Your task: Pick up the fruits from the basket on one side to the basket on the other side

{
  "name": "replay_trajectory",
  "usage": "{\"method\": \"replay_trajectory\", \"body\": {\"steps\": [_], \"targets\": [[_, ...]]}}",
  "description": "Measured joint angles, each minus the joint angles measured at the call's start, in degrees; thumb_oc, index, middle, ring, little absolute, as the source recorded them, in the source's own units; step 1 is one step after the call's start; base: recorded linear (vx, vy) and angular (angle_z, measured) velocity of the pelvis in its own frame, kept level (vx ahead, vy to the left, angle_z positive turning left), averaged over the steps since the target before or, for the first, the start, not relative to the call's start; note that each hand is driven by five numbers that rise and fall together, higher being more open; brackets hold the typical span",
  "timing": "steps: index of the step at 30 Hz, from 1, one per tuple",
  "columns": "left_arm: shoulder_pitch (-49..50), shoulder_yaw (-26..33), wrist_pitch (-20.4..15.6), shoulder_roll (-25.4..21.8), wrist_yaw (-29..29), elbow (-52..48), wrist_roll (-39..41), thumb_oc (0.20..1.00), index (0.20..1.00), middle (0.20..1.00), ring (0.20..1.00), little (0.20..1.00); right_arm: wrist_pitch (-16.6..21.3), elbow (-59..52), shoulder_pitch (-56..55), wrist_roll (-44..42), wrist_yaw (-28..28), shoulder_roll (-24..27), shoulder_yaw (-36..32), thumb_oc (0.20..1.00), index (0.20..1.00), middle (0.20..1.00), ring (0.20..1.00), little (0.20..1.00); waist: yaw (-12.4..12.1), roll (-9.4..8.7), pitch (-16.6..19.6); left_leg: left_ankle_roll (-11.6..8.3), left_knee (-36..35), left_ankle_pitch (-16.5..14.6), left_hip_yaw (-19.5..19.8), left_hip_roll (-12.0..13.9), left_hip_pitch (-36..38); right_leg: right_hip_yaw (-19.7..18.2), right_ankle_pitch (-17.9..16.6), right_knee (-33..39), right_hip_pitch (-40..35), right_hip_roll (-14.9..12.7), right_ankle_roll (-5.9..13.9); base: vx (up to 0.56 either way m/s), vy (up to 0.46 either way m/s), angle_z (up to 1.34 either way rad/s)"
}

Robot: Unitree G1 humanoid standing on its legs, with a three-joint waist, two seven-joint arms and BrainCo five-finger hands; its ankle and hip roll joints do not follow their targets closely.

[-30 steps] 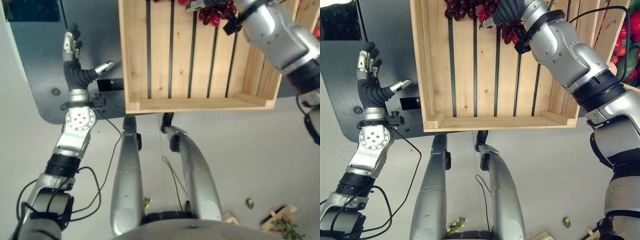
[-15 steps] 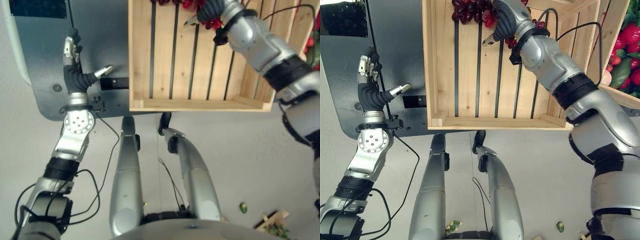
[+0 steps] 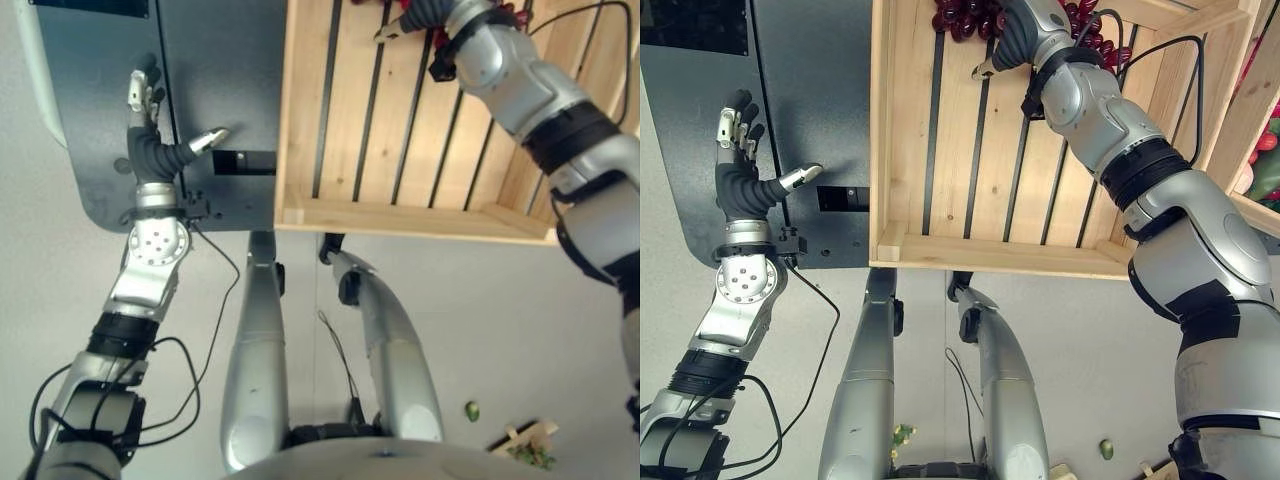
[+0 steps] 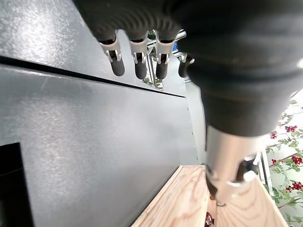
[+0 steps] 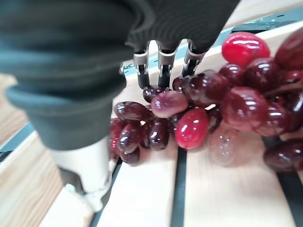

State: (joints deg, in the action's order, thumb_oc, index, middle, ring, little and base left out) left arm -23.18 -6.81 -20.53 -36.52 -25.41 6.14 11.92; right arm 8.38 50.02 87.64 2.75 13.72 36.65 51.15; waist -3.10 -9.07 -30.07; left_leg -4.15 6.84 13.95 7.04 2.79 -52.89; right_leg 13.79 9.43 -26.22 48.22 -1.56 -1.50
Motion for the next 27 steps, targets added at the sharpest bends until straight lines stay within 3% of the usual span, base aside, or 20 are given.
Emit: {"method": "replay_trajectory", "body": {"steps": [4,5,6,7,27], "targets": [[-0.5,-1.1,0.0,0.0,0.0,0.0,0.0,1.0,1.0,1.0,1.0,1.0,-0.1,0.1,0.0,-0.1,0.5,0.1,-0.4,1.0,1.0,1.0,1.0,1.0,-0.3,0.0,0.0,0.0,-0.1,0.0,-0.1,-0.2,-0.5,0.0,0.3,-0.6,0.8,-0.3,-0.01,0.0,0.0,0.0],[-0.6,-1.0,0.0,0.0,0.0,0.0,0.0,1.0,1.0,1.0,1.0,1.0,-0.1,0.1,0.0,-0.1,0.5,0.1,-0.8,0.586,0.586,0.586,0.586,0.586,-0.5,0.0,0.0,0.22,-0.1,0.2,-0.1,-0.2,-0.5,0.0,0.3,-0.6,0.9,-0.3,0.0,0.0,0.0,0.0],[-0.7,-1.0,0.0,0.0,0.0,0.0,0.0,1.0,1.0,1.0,1.0,1.0,-0.2,0.1,0.0,-0.1,0.5,0.0,-0.8,0.586,0.586,0.586,0.586,0.586,-0.6,0.0,0.0,0.23,-0.1,0.2,-0.2,-0.2,-0.5,0.0,0.3,-0.6,0.9,-0.3,0.0,0.0,0.0,0.0],[-0.8,-1.0,0.0,0.0,-0.1,0.0,0.0,1.0,1.0,1.0,1.0,1.0,-0.3,0.2,0.0,-0.1,0.5,0.0,-0.9,0.2,0.2,0.2,0.2,0.2,-0.7,0.0,0.0,0.23,-0.1,0.2,-0.2,-0.2,-0.6,0.0,0.3,-0.5,0.9,-0.3,0.03,0.0,0.0,0.0],[-1.3,-1.0,0.0,0.0,-0.1,0.0,0.0,1.0,1.0,1.0,1.0,1.0,-0.5,0.3,-0.2,-0.1,-2.2,-3.0,-0.6,0.2,0.2,0.2,0.2,0.2,-0.9,0.0,0.0,0.24,0.4,0.2,-0.3,-0.2,-0.4,0.0,0.3,-0.6,0.5,-0.3,0.02,0.0,0.0,0.0]]}}
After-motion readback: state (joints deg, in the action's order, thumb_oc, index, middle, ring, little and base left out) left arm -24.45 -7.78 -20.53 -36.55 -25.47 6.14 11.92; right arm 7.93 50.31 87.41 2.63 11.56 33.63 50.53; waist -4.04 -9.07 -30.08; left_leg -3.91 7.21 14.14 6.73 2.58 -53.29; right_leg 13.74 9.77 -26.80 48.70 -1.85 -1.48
